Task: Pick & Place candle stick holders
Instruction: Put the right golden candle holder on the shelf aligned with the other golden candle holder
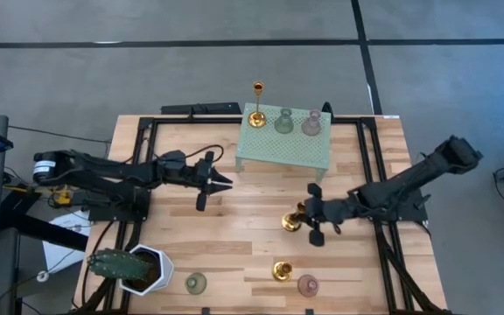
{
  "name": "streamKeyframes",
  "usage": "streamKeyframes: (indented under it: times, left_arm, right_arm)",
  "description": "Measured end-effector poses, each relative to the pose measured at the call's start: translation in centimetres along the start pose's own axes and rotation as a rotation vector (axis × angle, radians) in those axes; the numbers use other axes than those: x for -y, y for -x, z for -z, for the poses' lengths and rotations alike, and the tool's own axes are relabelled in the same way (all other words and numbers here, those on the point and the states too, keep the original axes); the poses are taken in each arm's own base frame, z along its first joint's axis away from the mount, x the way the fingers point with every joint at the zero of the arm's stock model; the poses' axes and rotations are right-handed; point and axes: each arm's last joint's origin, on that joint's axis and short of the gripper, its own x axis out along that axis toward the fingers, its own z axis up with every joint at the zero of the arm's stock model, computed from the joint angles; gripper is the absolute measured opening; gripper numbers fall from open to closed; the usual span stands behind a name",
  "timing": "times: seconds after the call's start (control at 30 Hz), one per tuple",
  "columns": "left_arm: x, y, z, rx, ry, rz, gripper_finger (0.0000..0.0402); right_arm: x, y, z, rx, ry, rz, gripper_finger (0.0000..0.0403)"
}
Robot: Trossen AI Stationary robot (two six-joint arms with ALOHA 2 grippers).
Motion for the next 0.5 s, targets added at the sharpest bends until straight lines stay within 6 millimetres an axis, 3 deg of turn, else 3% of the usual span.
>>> streamKeyframes:
  times: [0.23, 0.5]
  left_arm:
    - [0.1, -1.3, -0.1, 0.115, -0.027, 0.017, 0.0151]
    - [1.2, -3.4, -0.7, 0.132, -0.024, 0.079, 0.0188]
  right_arm:
    - [1.8, -2.9, -2.7, 0.002, -0.001, 0.082, 0.0001]
    - [3.1, -6.1, -5.9, 0.009, 0.010, 0.081, 0.0001]
